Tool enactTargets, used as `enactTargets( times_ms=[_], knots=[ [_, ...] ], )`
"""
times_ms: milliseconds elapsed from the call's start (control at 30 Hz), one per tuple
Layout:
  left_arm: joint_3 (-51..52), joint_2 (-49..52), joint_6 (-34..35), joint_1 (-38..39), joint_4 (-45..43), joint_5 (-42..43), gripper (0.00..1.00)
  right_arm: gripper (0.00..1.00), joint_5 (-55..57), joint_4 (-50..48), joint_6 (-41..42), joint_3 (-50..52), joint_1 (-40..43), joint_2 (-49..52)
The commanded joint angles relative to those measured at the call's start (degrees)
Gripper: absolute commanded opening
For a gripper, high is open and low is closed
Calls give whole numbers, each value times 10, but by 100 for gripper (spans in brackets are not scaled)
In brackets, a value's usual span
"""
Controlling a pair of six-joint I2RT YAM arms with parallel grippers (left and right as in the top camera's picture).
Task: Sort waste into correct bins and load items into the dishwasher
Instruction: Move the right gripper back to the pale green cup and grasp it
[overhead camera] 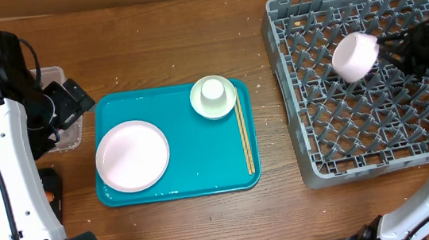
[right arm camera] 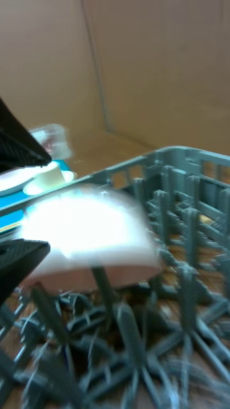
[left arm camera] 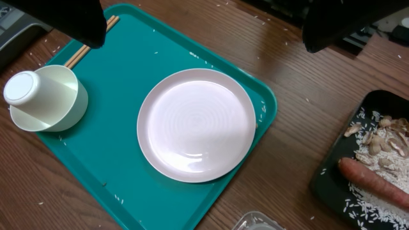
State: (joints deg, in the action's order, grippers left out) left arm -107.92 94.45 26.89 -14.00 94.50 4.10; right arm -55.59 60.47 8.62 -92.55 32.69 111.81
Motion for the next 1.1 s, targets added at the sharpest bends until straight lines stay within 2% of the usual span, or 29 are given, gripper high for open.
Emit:
enactTargets(
  times_ms=[0,33,100,167,267,333,400,533,567,633,700,800,900,1067],
  knots=[
    [3,1,6,-2,-1,0,100,74,202,71,40,-85,12,-82],
    [3,1,6,-2,-1,0,100,80,241,97,41,-105,12,-92],
    [3,1,6,-2,-1,0,100,84,292,157,41,-153,9,-114],
    [3,1,5,-2,-1,0,100,84,290,210,41,-197,-2,-142],
    [3,1,6,-2,-1,0,100,86,284,238,41,-218,-35,-177],
    [3,1,6,-2,-1,0,100,95,275,241,41,-218,-91,-206],
    [3,1,6,-2,-1,0,100,100,275,239,40,-218,-150,-214],
    [3,1,5,-2,-1,0,100,100,309,208,49,-204,-301,-204],
    [3,1,6,-2,-1,0,100,100,358,186,83,-192,-365,-193],
    [3,1,6,-2,-1,0,100,100,408,166,111,-182,-434,-172],
    [3,1,6,-2,-1,0,100,100,450,153,112,-180,-516,-127],
    [3,1,5,-2,-1,0,100,100,520,136,144,-180,-590,-62],
    [3,1,6,-2,-1,0,100,100,590,96,167,-180,-643,22],
    [3,1,5,-2,-1,0,100,100,579,39,167,-180,-672,99]
  ],
)
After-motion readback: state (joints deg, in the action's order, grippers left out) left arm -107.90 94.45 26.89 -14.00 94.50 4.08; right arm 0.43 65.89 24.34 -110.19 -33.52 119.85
